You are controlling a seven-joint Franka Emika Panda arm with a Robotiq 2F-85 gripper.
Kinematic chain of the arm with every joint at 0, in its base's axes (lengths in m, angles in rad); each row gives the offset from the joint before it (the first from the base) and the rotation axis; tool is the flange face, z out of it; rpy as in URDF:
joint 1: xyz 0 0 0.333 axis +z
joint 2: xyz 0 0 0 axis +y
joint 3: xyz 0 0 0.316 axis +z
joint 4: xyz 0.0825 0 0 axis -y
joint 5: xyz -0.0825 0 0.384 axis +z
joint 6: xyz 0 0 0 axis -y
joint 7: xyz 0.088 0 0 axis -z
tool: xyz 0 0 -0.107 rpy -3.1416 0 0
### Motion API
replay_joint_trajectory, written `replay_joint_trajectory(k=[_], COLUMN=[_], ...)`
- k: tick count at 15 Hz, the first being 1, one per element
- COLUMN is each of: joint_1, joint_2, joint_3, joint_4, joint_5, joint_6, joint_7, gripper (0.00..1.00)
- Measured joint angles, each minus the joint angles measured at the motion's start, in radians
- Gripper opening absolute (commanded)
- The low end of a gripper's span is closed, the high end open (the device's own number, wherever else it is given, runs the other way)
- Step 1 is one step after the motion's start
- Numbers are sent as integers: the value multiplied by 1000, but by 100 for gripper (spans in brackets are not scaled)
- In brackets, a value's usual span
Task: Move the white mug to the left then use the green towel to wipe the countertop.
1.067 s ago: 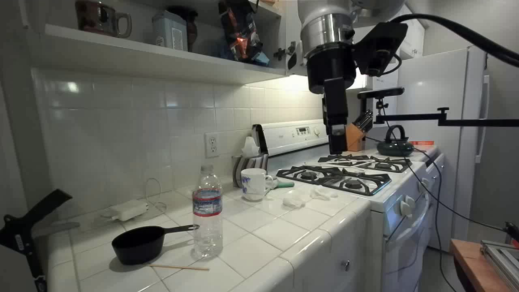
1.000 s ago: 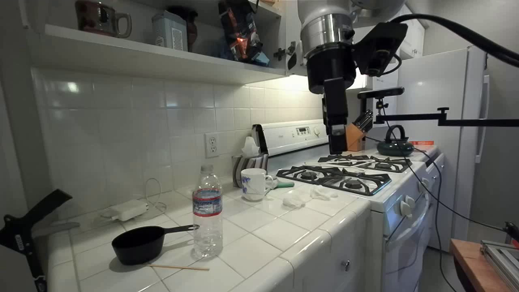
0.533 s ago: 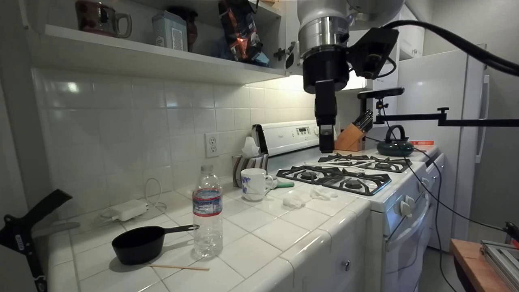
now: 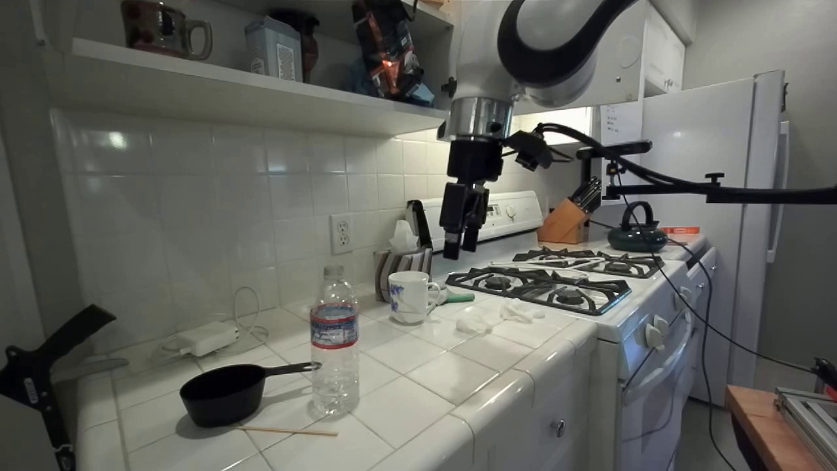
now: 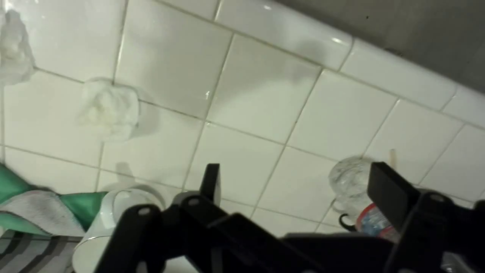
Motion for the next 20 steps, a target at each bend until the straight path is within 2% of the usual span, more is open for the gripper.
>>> replay_joint_trajectory(k=[2, 12, 20], joint_1=[-21, -81, -94], joint_2=[65, 332, 371], joint_3=[-18, -78, -106], joint_4=[51, 273, 319], joint_5=[-27, -20, -25], joint_6=[21, 7, -14], joint_7=[21, 27, 35], gripper=[100, 100, 100])
